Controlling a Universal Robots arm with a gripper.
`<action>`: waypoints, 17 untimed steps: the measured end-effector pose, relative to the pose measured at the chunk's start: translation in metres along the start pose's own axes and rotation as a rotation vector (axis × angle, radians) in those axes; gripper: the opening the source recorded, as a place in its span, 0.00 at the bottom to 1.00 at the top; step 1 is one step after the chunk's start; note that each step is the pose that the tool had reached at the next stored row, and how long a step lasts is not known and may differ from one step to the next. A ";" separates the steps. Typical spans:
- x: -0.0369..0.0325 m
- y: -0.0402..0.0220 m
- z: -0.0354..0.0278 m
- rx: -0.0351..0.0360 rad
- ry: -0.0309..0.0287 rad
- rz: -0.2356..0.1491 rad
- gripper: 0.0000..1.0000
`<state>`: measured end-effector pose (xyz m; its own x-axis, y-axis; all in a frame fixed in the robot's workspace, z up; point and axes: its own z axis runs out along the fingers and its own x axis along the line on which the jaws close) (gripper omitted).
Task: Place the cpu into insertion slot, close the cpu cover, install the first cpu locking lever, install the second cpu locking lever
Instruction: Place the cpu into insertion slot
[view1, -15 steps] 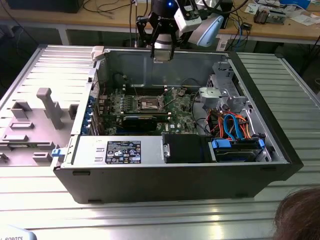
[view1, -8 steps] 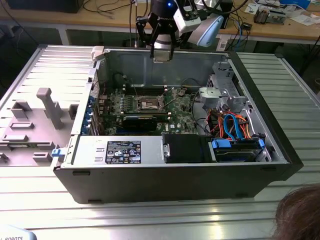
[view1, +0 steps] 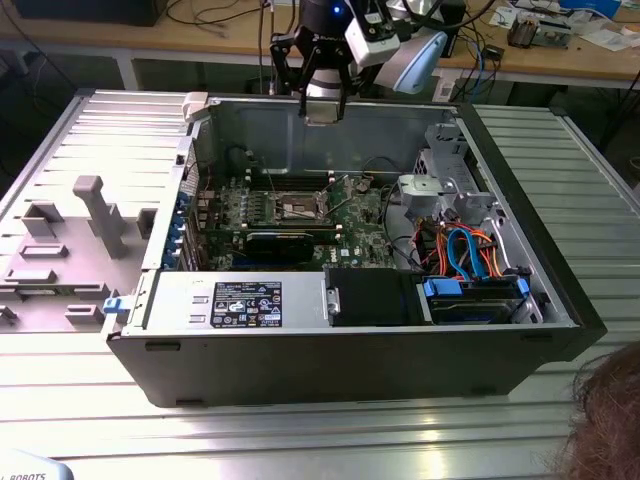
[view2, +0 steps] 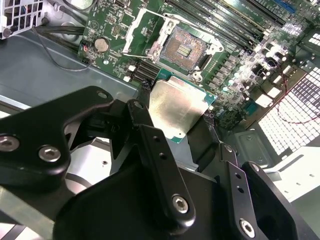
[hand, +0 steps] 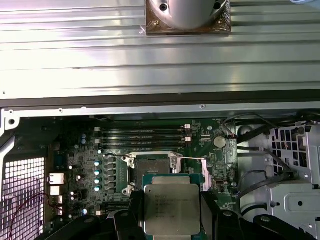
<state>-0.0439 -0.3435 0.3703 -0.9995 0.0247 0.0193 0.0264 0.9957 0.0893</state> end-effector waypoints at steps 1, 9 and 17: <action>0.0001 0.0000 0.0001 0.0000 0.0000 0.000 0.54; 0.0015 -0.0002 0.0015 0.0000 0.0000 0.000 0.54; 0.0027 -0.0003 0.0028 0.0000 0.0000 0.000 0.54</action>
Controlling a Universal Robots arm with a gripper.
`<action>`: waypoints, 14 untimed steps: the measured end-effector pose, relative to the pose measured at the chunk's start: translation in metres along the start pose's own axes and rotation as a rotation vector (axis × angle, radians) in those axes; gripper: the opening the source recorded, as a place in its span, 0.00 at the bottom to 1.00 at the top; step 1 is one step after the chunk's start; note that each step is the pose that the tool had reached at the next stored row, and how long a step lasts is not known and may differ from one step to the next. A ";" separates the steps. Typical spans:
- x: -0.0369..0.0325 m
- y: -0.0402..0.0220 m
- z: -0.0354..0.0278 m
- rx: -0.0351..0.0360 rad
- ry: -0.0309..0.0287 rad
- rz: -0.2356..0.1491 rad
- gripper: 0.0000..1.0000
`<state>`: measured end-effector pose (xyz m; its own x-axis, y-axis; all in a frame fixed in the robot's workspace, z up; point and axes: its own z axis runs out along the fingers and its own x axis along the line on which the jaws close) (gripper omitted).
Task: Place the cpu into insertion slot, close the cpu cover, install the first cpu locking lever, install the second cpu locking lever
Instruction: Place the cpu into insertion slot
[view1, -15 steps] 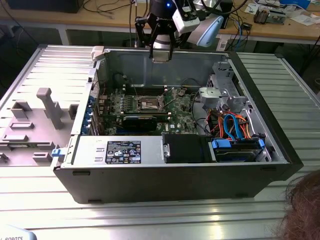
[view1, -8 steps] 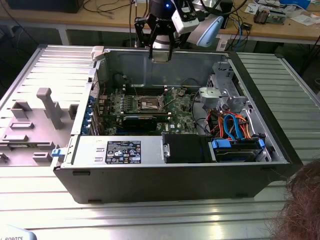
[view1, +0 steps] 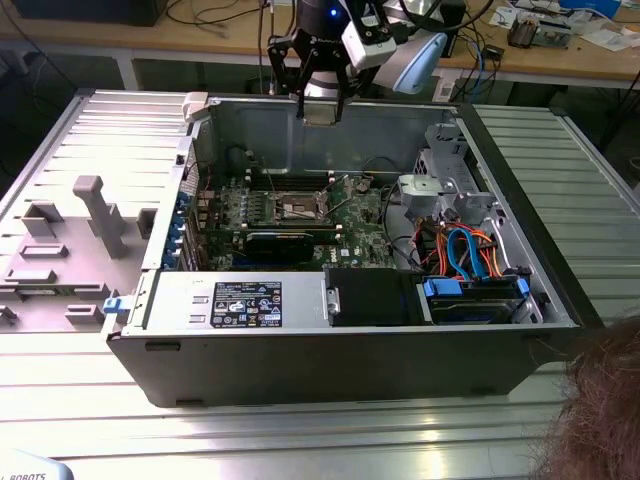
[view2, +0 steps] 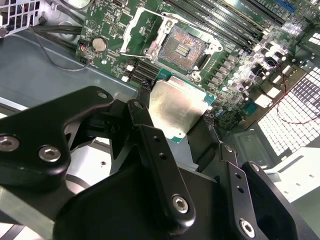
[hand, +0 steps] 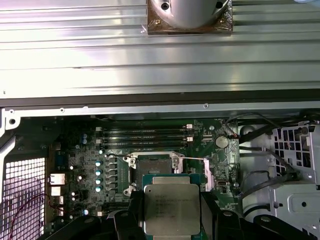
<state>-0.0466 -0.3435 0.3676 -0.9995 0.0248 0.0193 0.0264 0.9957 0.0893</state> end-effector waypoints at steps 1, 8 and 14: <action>0.0003 -0.0001 0.0005 0.0000 0.0000 0.000 0.54; 0.0012 -0.0002 0.0014 0.0000 0.0001 0.000 0.54; 0.0021 -0.0003 0.0023 0.0001 0.0000 0.000 0.54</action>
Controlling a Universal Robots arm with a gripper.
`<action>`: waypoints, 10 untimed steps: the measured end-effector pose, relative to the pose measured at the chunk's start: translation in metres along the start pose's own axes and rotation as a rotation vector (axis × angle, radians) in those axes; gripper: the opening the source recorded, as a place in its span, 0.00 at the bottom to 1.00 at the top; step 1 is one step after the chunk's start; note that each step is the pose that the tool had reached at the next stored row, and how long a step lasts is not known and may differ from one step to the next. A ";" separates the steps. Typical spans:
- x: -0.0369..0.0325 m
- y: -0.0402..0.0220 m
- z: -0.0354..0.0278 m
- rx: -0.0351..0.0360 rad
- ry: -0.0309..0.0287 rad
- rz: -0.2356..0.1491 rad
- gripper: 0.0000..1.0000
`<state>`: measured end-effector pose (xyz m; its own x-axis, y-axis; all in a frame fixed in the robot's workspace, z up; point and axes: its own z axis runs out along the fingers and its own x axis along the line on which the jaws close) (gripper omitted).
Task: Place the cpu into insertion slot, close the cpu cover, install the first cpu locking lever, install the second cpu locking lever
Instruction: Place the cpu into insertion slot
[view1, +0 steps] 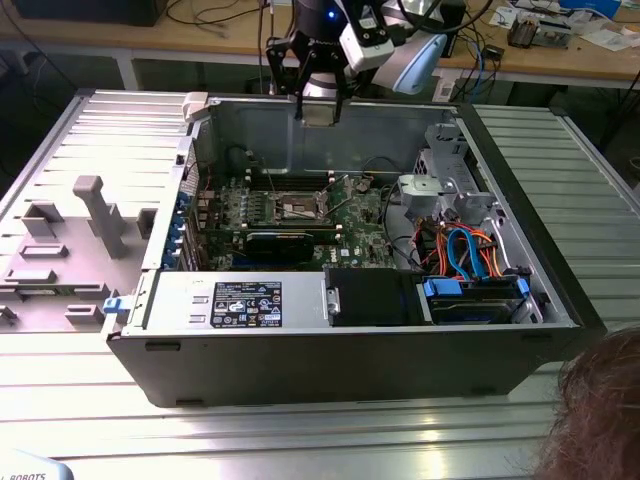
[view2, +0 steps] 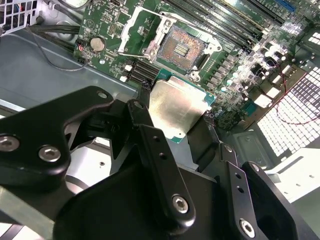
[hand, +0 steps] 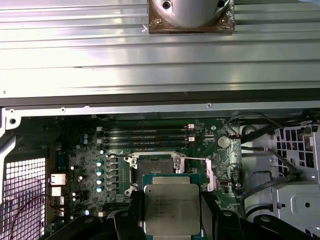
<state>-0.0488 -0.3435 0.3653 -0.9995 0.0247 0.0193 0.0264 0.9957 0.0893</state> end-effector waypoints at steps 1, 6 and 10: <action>0.0001 0.0000 0.0002 0.0000 0.0000 0.000 0.54; 0.0007 -0.0001 0.0006 0.0000 0.0000 0.000 0.54; 0.0011 -0.0001 0.0009 0.0000 0.0000 0.000 0.54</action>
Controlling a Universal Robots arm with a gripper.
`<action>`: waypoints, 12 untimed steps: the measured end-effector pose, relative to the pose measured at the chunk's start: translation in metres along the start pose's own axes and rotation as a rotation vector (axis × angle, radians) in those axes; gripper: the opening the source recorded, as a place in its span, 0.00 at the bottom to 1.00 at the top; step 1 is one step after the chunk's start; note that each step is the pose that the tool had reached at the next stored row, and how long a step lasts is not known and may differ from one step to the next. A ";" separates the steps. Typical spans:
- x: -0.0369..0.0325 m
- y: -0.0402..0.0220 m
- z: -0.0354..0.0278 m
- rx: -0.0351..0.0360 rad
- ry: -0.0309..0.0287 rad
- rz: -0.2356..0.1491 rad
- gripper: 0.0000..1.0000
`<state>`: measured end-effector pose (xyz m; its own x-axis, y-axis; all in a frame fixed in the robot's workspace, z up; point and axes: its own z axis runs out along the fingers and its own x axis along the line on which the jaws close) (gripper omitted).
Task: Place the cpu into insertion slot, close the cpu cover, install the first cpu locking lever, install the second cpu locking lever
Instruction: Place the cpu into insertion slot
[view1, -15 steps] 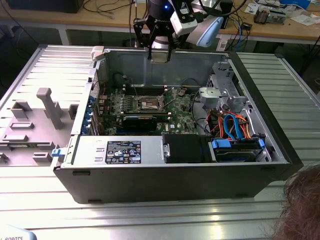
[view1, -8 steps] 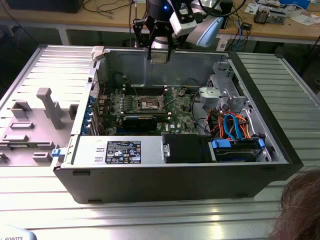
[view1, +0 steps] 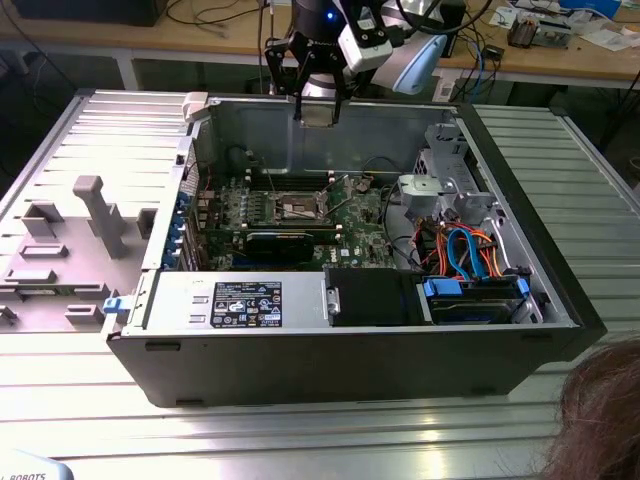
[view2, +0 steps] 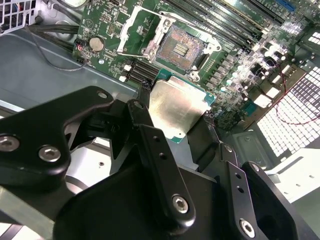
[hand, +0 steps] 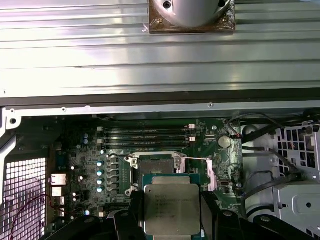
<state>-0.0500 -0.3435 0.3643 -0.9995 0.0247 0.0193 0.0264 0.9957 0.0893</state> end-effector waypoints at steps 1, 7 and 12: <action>0.0002 0.0000 0.0001 0.0000 0.0000 0.000 0.54; 0.0010 -0.0001 0.0007 0.0000 -0.0001 0.000 0.54; 0.0023 -0.0002 0.0015 0.0000 0.0000 0.000 0.54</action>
<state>-0.0523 -0.3435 0.3629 -0.9995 0.0248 0.0193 0.0264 0.9957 0.0893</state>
